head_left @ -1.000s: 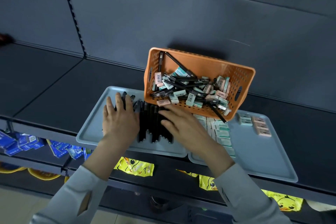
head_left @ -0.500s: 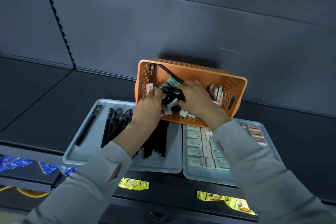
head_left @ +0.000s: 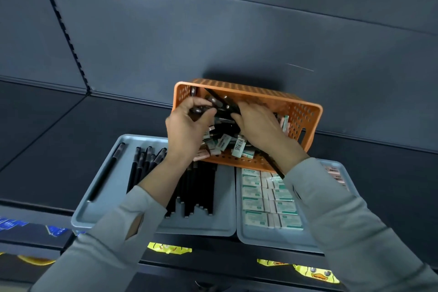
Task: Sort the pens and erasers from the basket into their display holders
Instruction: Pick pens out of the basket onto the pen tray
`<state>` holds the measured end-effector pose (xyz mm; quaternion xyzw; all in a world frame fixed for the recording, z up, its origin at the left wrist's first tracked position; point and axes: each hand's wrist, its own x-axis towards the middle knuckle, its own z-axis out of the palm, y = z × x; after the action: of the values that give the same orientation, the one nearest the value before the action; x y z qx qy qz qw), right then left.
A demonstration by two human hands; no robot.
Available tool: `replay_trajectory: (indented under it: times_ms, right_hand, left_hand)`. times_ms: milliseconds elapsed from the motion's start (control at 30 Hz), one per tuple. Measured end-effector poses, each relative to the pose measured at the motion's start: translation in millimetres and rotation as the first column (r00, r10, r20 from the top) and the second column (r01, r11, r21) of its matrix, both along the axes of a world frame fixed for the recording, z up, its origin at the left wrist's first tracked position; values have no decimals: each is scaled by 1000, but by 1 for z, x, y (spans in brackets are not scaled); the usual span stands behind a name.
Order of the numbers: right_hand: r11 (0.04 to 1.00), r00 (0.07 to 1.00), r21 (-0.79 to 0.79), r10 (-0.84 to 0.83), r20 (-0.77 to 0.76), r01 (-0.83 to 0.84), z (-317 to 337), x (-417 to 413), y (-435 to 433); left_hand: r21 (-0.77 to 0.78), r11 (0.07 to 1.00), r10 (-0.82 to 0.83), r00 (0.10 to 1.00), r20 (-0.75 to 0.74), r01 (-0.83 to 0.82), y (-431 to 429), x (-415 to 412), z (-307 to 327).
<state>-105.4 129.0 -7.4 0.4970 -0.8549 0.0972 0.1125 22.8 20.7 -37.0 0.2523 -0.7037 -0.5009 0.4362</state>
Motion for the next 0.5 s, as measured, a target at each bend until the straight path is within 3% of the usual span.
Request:
replay_trajectory:
  times_ms: [200,500]
  right_hand:
    - [997,997,-56,56,51,-53,6,11,5]
    - [974,980,-192,145,138,-117,-16,33,7]
  left_hand:
    - [298,951,-13,975,-222,80,8,1,14]
    - [489,853,-77,970,-232,185,16,-1,-5]
